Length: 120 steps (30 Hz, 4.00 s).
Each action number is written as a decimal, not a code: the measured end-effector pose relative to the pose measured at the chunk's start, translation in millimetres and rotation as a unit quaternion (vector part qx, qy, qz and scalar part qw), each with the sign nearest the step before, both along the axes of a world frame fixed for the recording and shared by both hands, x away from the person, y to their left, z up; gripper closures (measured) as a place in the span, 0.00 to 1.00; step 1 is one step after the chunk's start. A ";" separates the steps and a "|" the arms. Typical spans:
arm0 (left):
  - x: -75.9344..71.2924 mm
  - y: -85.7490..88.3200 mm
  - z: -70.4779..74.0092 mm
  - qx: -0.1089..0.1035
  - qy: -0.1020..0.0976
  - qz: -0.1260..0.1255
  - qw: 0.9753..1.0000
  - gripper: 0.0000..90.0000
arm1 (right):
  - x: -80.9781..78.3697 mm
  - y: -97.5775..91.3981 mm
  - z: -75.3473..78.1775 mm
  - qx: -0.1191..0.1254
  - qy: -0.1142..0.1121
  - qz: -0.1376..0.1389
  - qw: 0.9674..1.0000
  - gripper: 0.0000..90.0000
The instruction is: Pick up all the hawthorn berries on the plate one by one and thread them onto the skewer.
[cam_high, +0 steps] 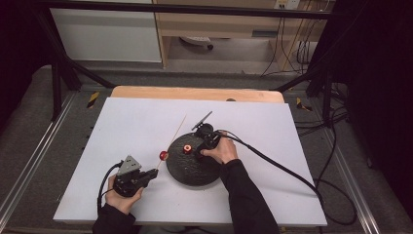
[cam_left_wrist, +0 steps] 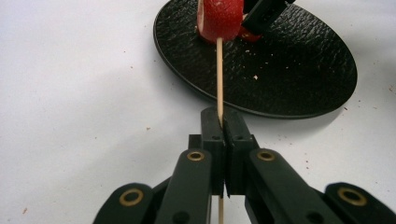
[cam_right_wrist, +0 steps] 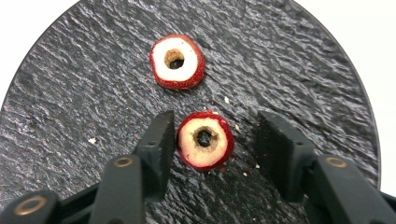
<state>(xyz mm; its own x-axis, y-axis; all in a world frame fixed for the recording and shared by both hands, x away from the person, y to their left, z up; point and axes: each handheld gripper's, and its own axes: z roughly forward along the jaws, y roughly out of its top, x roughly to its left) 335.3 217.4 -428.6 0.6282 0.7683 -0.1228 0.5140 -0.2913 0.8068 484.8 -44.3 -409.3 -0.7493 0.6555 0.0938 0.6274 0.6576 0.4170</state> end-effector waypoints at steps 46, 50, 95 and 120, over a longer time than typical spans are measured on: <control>-7.6 -9.1 3.5 -0.001 -0.011 -0.015 1.000 0.98 | -52.3 -49.7 32.3 0.280 -0.059 -0.102 0.953 0.67; -8.5 -10.8 3.5 0.000 -0.012 -0.018 1.000 0.98 | -59.4 -57.4 27.4 0.329 -0.068 -0.127 0.933 0.67; -18.9 -27.5 3.5 -0.012 -0.012 -0.028 0.999 0.98 | -55.7 -75.2 34.6 0.524 -0.177 -0.244 0.797 0.68; -20.8 -33.0 2.2 -0.012 -0.007 -0.036 0.999 0.98 | -44.9 -62.7 28.0 0.563 -0.189 -0.251 0.765 0.68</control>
<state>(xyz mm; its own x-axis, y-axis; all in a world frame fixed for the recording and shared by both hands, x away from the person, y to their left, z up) 314.5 184.5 -426.4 0.6832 0.7182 -0.1319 0.4809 -0.3066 0.8214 440.0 -107.1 -381.4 -0.5430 0.5334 0.6485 0.3775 -0.5348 0.7560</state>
